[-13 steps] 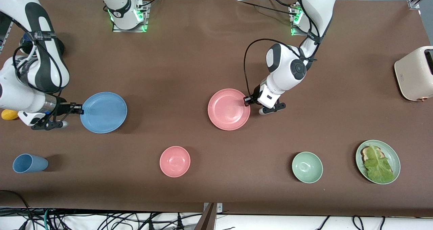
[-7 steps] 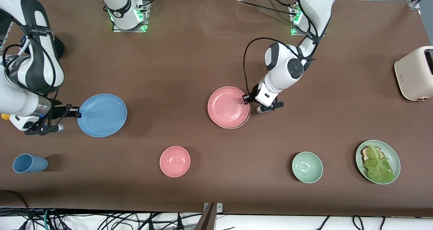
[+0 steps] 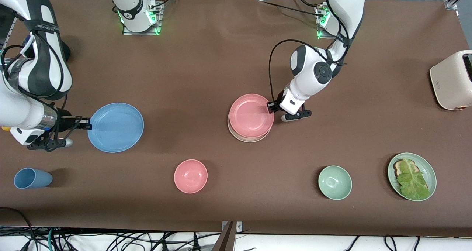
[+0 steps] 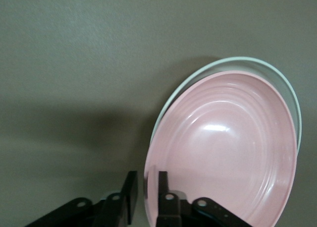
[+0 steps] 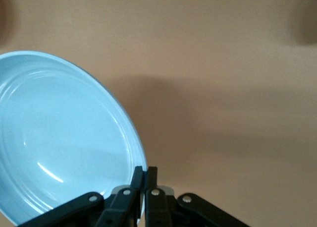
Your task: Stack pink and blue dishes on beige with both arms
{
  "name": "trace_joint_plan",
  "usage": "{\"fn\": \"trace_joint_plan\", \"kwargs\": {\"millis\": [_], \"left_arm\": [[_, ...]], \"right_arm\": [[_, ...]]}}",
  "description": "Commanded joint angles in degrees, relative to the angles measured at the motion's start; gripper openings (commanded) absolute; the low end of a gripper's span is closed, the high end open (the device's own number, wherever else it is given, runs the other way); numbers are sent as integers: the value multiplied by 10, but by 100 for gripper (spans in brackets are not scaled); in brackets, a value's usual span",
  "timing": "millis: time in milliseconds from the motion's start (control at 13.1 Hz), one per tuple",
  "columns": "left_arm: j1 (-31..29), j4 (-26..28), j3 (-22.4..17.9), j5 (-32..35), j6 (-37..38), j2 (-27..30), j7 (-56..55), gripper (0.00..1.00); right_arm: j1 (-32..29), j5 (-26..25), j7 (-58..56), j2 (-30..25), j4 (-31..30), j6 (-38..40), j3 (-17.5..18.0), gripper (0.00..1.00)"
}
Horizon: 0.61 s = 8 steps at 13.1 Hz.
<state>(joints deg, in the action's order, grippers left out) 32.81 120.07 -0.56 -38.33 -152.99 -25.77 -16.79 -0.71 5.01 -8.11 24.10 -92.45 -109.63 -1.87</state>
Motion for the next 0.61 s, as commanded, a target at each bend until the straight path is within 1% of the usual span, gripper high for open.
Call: {"fn": "trace_joint_plan", "kwargs": {"millis": [0, 76, 229, 305, 381, 457, 533], "left_arm": [[2, 1, -6, 12, -2, 14, -2, 65], [1, 1, -7, 12, -1, 15, -2, 80], [0, -3, -34, 13, 15, 31, -2, 99], [-2, -6, -45, 15, 51, 42, -2, 99], [-9, -29, -63, 39, 103, 53, -3, 99], [-19, -60, -78, 87, 169, 57, -3, 99], [-27, -103, -91, 143, 237, 57, -3, 99]], "right_arm": [[25, -1, 42, -8, 26, 39, -1, 0], [36, -1, 60, -10, 32, 46, 0, 0], [65, -2, 112, -15, 32, 53, 0, 0], [78, -2, 135, -15, 32, 53, 0, 0], [95, -3, 162, -16, 32, 56, 0, 0], [110, -3, 193, -17, 32, 60, 0, 0], [132, -3, 228, -19, 32, 61, 0, 0]]}}
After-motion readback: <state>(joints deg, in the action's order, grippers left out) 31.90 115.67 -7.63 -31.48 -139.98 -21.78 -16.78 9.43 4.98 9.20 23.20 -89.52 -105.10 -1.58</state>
